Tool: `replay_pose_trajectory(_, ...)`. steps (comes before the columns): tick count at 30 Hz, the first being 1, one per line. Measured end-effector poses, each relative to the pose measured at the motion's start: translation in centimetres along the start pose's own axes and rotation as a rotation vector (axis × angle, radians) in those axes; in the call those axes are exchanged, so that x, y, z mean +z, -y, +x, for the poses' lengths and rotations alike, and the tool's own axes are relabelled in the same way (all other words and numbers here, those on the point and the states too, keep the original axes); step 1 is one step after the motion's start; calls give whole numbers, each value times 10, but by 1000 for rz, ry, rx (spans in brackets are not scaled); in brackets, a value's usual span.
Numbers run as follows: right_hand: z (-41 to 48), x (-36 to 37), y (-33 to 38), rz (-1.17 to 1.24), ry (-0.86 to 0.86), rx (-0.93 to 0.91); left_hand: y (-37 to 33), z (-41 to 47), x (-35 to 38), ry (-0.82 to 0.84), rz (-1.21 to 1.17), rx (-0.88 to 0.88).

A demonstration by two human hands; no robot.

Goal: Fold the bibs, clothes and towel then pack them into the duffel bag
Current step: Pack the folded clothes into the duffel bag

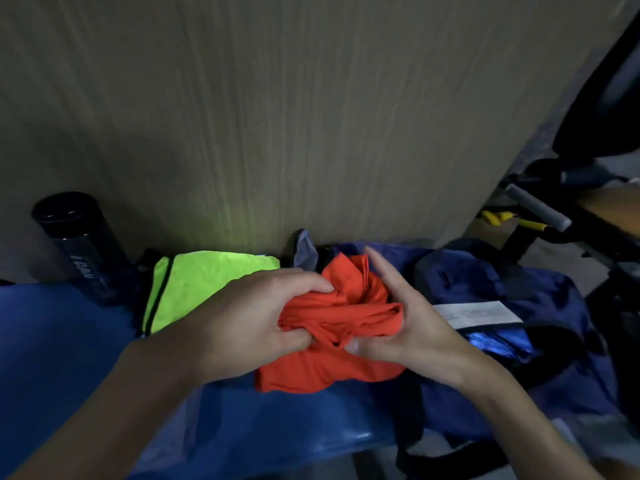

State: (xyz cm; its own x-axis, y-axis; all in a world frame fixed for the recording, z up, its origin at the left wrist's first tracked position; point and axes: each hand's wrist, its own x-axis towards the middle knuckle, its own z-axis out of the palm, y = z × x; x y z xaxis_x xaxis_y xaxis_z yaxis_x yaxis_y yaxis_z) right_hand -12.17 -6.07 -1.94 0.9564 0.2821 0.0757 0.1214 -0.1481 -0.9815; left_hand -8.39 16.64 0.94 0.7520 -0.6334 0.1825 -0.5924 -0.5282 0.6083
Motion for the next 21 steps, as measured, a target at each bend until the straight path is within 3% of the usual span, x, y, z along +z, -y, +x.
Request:
replay_pose_trajectory(3, -20, -12, -7, 14, -153, -103, -15, 15, 5, 34, 103, 30)
replay_pose_trajectory(8, -46, -36, -21, 24, -322, -225, -39, 35, 23, 16, 70, -61)
replay_pose_trajectory(13, -80, -72, -19, -93, -294, -130, -72, 57, 43, 156, 72, 23)
replay_pose_trajectory(21, -109, -83, -14, -608, -230, 32, -122, 92, 74, 331, 342, 187)
